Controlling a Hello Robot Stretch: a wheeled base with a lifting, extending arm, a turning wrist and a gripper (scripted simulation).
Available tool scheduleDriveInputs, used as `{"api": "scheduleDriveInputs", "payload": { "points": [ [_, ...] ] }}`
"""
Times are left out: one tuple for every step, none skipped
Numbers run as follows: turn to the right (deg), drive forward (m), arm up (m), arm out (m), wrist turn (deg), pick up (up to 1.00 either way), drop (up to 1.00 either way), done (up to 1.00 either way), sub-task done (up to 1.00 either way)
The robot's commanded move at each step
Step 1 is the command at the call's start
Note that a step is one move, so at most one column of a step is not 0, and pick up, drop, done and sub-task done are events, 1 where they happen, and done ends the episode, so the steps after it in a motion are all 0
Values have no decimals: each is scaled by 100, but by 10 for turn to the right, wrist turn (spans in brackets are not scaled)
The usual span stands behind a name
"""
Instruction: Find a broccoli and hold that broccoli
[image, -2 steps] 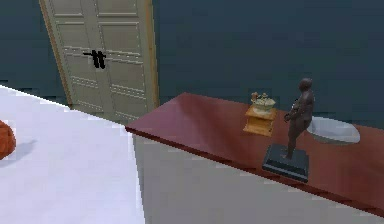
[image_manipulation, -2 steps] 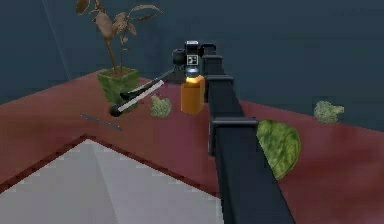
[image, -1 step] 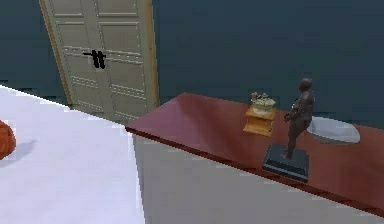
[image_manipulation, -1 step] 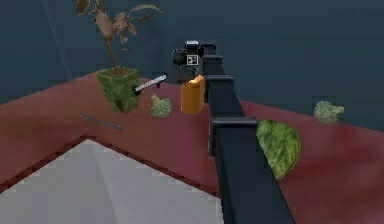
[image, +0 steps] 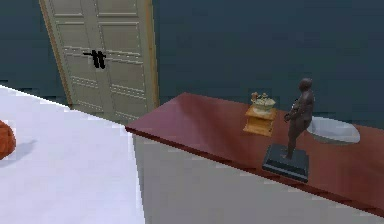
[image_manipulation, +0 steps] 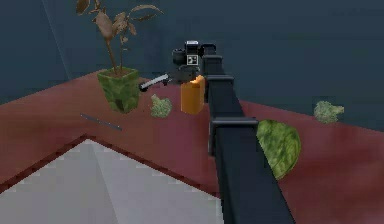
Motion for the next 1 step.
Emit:
{"api": "scheduleDriveInputs", "payload": {
  "points": [
    [0,0,-12,0,0,0,0,0,0]
  ]
}}
